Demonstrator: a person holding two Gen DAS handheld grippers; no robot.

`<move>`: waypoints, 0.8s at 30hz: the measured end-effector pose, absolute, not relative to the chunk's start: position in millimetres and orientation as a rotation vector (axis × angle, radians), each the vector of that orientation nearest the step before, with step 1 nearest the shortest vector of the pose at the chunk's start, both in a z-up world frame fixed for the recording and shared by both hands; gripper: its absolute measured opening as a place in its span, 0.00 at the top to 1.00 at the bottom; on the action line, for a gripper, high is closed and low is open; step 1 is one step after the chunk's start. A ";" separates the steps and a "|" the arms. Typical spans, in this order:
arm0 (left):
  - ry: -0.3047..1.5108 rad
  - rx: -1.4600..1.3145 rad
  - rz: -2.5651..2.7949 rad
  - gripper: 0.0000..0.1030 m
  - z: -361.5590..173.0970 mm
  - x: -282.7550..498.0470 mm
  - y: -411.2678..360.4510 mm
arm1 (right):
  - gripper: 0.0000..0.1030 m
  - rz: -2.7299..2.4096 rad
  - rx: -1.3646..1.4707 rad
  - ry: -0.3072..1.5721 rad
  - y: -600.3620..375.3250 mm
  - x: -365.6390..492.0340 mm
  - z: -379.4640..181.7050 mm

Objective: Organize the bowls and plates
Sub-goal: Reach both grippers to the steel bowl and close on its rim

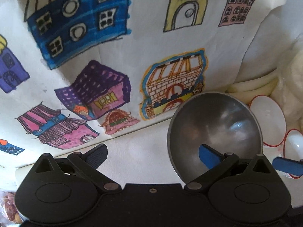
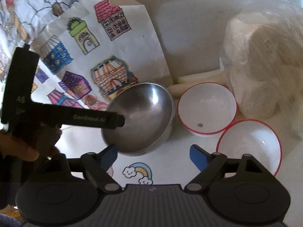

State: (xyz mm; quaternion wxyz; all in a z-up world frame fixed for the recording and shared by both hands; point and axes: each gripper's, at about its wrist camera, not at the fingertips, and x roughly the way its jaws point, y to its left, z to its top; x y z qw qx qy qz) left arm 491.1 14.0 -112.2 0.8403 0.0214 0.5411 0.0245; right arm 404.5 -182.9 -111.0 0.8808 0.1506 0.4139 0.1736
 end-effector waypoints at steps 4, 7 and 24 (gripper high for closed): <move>1.138 0.054 0.081 0.02 -116.1 490.7 10.7 | 0.27 0.355 0.302 0.879 -181.3 414.2 -116.4; 1.138 0.043 0.070 0.09 -119.6 489.9 7.6 | 0.37 0.348 0.299 0.893 -179.1 421.0 -119.8; 1.179 -0.146 -0.072 0.84 -138.5 460.5 6.5 | 0.73 0.328 0.333 0.927 -182.7 423.9 -123.5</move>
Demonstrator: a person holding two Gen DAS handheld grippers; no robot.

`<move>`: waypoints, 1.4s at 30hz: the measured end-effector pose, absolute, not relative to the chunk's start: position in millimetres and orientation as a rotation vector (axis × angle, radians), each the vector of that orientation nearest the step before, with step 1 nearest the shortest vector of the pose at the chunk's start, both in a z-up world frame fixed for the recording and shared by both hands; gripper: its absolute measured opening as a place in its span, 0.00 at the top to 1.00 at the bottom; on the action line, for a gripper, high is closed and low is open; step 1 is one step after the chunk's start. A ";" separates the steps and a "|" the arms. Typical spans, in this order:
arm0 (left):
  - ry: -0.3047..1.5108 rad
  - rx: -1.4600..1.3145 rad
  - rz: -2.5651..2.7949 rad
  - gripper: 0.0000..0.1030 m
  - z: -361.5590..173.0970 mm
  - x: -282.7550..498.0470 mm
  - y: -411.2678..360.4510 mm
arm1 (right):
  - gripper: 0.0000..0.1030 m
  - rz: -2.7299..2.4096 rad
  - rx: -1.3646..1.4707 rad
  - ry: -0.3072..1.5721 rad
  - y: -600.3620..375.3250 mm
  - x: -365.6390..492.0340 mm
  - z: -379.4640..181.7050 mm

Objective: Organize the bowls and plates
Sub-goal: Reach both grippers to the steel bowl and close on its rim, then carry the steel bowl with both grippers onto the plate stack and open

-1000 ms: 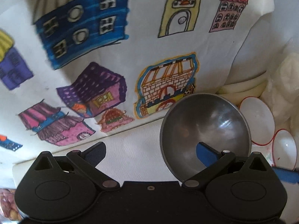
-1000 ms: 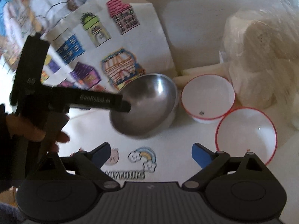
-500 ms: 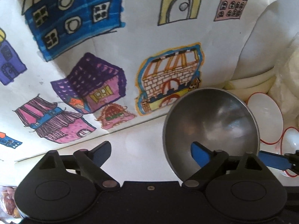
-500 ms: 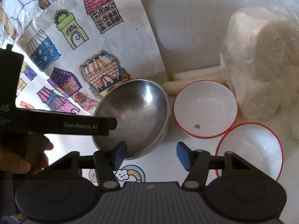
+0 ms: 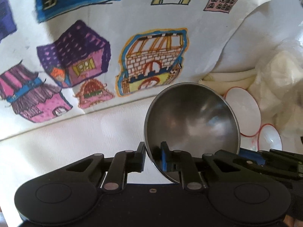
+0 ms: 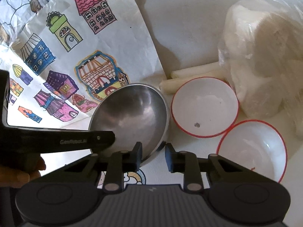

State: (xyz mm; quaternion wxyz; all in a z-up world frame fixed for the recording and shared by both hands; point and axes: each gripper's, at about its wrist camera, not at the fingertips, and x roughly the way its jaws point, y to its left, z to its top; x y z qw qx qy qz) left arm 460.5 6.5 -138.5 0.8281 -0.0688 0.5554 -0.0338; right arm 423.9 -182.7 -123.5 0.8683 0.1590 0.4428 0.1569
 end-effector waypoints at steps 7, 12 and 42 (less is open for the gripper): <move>1.173 -0.165 -0.089 0.84 -120.5 415.7 -4.9 | 0.74 0.347 0.320 0.930 -190.8 397.7 -114.2; 1.189 -0.189 -0.133 0.84 -115.3 384.4 -20.6 | 0.74 0.366 0.313 0.941 -210.5 364.7 -105.6; 1.317 -0.127 -0.223 0.79 -127.0 282.6 -90.7 | 0.74 0.332 0.291 1.067 -270.5 252.7 -121.2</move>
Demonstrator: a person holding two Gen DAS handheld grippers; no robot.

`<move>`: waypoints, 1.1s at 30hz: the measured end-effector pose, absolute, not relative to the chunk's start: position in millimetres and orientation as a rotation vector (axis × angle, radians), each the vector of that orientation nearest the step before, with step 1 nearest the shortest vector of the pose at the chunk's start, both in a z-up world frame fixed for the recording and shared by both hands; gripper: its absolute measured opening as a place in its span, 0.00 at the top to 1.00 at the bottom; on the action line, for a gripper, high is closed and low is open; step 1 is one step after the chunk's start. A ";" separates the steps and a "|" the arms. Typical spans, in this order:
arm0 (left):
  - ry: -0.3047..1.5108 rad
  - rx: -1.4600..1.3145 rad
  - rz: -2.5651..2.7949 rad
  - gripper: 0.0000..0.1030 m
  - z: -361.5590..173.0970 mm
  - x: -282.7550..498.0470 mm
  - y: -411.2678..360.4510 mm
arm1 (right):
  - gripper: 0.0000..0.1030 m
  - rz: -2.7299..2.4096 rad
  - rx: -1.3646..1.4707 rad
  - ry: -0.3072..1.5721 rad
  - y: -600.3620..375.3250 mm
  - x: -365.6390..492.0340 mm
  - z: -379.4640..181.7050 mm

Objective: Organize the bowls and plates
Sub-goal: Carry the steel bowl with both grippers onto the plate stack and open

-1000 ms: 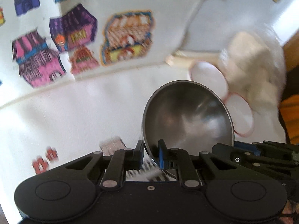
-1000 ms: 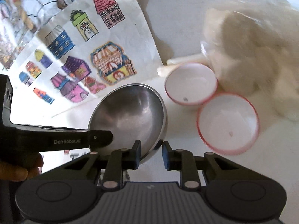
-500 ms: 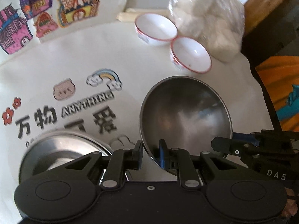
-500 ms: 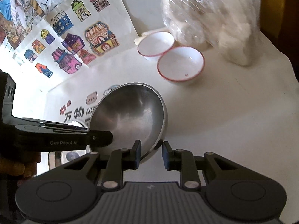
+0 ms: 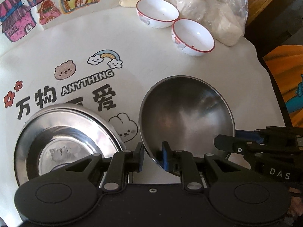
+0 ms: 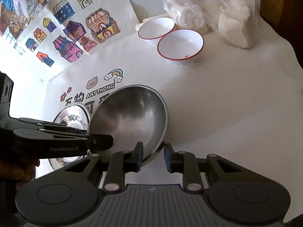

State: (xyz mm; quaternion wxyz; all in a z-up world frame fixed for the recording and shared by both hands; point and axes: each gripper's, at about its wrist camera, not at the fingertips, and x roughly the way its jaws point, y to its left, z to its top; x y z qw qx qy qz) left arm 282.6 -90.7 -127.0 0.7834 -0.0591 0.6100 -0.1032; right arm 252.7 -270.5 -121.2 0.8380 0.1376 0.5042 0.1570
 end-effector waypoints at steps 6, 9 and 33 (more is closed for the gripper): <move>1.303 -0.126 -0.184 0.79 -127.3 281.0 -88.6 | 0.74 0.346 0.279 1.063 -266.8 256.8 -122.0; 1.298 -0.140 -0.173 0.79 -127.2 280.7 -85.8 | 0.74 0.353 0.267 1.059 -263.8 259.6 -122.6; 1.315 -0.176 -0.185 0.31 -110.6 278.0 -96.4 | 0.66 0.374 0.254 1.034 -272.1 264.8 -122.8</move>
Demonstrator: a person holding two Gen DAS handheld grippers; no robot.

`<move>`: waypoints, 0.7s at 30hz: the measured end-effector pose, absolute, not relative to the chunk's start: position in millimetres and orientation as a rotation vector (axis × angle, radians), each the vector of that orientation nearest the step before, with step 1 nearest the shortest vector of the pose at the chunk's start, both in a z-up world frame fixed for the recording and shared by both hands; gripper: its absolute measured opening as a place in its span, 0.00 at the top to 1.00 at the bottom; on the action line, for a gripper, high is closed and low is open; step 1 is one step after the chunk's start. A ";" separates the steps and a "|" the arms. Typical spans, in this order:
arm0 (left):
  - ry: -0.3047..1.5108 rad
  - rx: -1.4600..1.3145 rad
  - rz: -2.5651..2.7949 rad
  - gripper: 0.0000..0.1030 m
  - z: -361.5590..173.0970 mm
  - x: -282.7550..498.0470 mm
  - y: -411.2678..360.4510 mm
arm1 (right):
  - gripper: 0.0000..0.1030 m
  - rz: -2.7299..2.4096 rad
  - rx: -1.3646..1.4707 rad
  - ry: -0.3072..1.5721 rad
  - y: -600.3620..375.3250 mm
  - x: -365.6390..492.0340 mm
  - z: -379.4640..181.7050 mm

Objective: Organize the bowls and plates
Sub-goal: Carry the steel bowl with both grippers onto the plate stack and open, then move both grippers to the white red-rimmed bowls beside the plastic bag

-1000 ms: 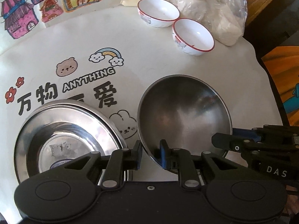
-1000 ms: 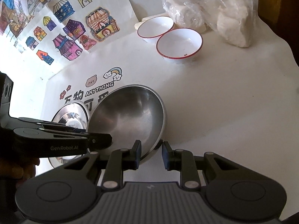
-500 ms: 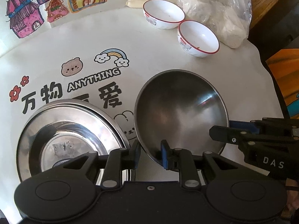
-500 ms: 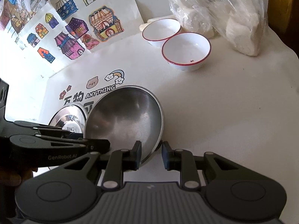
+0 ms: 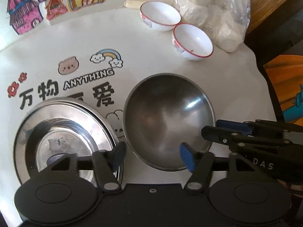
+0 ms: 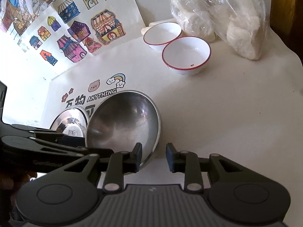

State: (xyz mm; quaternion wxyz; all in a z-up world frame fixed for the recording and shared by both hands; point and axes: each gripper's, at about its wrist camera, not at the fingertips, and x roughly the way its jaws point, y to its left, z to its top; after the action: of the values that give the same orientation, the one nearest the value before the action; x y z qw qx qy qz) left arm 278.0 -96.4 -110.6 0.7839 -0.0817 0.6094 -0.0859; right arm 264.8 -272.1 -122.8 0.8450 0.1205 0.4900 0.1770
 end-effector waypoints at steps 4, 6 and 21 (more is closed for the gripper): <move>1.328 -0.178 -0.161 0.24 -99.6 277.8 -92.9 | 0.64 0.379 0.264 1.025 -277.1 263.9 -118.8; 1.336 -0.192 -0.143 0.21 -94.8 277.5 -88.8 | 0.62 0.380 0.267 1.020 -279.6 264.2 -115.7; 1.251 -0.264 -0.106 0.01 -65.8 325.5 -83.1 | 0.01 0.370 0.331 0.978 -312.8 281.0 -103.7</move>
State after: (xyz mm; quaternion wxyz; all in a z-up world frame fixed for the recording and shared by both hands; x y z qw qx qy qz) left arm 325.5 -83.1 -65.8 0.8013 -0.1230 0.5834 -0.0495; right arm 281.0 -312.8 -103.7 0.8533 0.1572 0.4650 0.1758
